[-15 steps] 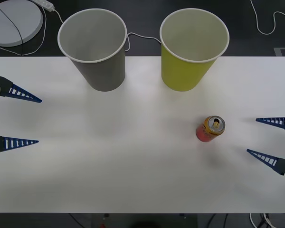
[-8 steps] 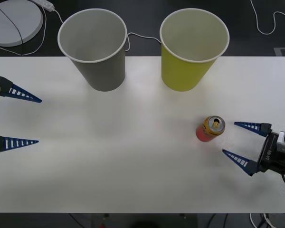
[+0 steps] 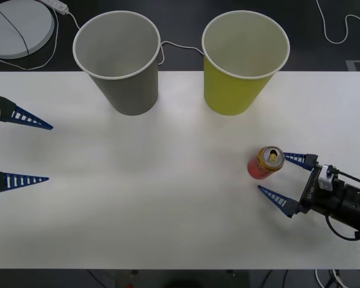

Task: Put the can into the green bin and the plastic bottle into the gray bin

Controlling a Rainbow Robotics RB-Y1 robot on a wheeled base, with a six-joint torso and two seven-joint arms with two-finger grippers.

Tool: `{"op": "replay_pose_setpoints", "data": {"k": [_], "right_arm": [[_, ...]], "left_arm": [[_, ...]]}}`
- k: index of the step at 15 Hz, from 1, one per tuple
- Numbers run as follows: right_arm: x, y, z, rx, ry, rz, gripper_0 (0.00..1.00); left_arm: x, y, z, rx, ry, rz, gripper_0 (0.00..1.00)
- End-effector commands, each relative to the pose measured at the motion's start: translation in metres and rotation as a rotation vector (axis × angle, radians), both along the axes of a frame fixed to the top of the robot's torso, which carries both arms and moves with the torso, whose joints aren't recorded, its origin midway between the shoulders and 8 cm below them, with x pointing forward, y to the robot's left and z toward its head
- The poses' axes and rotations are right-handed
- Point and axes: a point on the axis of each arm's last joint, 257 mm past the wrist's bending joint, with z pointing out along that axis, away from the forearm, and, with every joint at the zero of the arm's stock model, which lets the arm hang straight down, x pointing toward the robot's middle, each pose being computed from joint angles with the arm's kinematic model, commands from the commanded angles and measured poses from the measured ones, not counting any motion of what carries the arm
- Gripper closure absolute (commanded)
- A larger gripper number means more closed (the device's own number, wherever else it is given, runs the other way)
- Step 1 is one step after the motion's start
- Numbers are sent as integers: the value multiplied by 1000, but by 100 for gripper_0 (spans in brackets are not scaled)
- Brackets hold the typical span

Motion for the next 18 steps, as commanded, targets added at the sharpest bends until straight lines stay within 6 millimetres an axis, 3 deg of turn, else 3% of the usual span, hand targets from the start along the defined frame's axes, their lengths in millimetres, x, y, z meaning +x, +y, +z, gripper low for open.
{"op": "replay_pose_setpoints", "data": {"k": [1,8,12,13,14,15,16,18], "right_arm": [[7,14,-1,3,-13,1,0],[27,40,-4,-4,-34,-17,0],[29,42,-3,-5,-41,-18,0],[30,42,-2,-7,-45,-17,11],[30,42,-2,-7,-45,-17,55],[30,42,-2,-8,-46,-17,90],[30,42,-1,-8,-47,-17,100],[30,43,0,-6,-48,-16,100]], "left_arm": [[0,0,0,0,0,0,0],[0,0,0,0,0,0,0],[0,0,0,0,0,0,0],[0,0,0,0,0,0,0],[0,0,0,0,0,0,0],[0,0,0,0,0,0,0],[0,0,0,0,0,0,0],[0,0,0,0,0,0,0]]}}
